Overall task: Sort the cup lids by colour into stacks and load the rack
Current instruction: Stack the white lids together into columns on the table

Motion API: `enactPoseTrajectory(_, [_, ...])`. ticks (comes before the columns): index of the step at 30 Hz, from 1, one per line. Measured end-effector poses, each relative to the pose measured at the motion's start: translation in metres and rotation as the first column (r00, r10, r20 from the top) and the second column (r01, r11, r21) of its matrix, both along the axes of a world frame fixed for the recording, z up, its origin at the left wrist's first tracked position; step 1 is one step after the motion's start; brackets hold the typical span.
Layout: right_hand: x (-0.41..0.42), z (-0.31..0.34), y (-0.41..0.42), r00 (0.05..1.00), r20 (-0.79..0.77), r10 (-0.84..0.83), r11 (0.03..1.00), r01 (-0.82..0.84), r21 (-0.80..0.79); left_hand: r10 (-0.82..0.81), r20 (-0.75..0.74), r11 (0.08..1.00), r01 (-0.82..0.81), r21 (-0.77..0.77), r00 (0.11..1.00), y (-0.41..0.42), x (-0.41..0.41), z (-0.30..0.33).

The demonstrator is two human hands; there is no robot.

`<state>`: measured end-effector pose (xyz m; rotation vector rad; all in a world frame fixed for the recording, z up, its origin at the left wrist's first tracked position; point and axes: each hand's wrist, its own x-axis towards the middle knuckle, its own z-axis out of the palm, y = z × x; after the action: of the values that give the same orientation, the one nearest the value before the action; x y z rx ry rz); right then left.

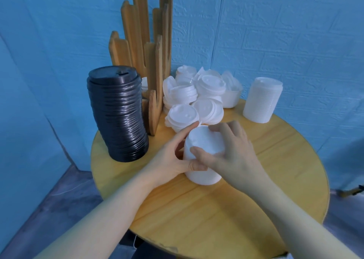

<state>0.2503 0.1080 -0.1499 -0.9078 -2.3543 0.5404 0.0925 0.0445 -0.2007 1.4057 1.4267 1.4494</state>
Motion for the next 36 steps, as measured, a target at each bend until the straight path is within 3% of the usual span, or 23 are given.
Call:
enactPoseTrajectory(2, [0.005, -0.014, 0.003, 0.960, -0.265, 0.092, 0.963, -0.153, -0.220, 0.011, -0.004, 1.000, -0.011, 0.005, 1.000, 0.000, 0.001, 0.001])
enactPoseTrajectory(5, [0.011, -0.031, 0.005, 0.883, -0.442, 0.156, 0.905, -0.307, -0.294, 0.017, 0.001, 1.000, -0.017, 0.006, 1.000, 0.001, 0.001, 0.001])
enactPoseTrajectory(18, [0.012, -0.040, 0.003, 0.834, -0.475, 0.281, 0.884, -0.418, -0.210, 0.022, -0.014, 0.999, -0.022, -0.040, 1.000, -0.021, 0.007, 0.005])
enactPoseTrajectory(21, [0.013, -0.040, 0.004, 0.827, -0.475, 0.301, 0.867, -0.444, -0.225, 0.090, -0.001, 0.996, -0.090, -0.012, 0.996, -0.024, 0.010, 0.007])
enactPoseTrajectory(23, [0.014, -0.042, 0.010, 0.836, -0.498, 0.229, 0.886, -0.391, -0.249, 0.161, 0.019, 0.987, -0.161, 0.018, 0.987, -0.025, 0.009, 0.007])
enactPoseTrajectory(25, [0.012, -0.044, 0.026, 0.882, -0.453, 0.134, 0.948, -0.247, -0.200, 0.211, 0.040, 0.976, -0.213, 0.042, 0.977, -0.026, 0.006, 0.007])
enactPoseTrajectory(27, [0.012, -0.044, 0.047, 0.962, -0.255, 0.098, 0.988, -0.125, -0.093, 0.224, 0.054, 0.973, -0.227, 0.047, 0.973, -0.025, 0.004, 0.007])
enactPoseTrajectory(29, [0.015, -0.049, 0.067, 0.989, 0.047, 0.141, 0.990, -0.142, 0.007, 0.218, 0.056, 0.975, -0.220, 0.036, 0.974, -0.025, 0.005, 0.007])
enactPoseTrajectory(31, [0.021, -0.054, 0.078, 0.947, 0.273, 0.172, 0.971, -0.210, 0.117, 0.208, 0.066, 0.977, -0.210, 0.028, 0.976, -0.025, 0.007, 0.008])
enactPoseTrajectory(33, [0.031, -0.055, 0.077, 0.946, 0.304, 0.115, 0.954, -0.191, 0.233, 0.207, 0.072, 0.978, -0.208, 0.018, 0.976, -0.025, 0.006, 0.007])
enactPoseTrajectory(36, [0.050, -0.052, 0.068, 0.983, 0.185, 0.008, 0.911, -0.084, 0.404, 0.197, 0.070, 0.980, -0.197, -0.002, 0.978, -0.023, 0.006, 0.006])
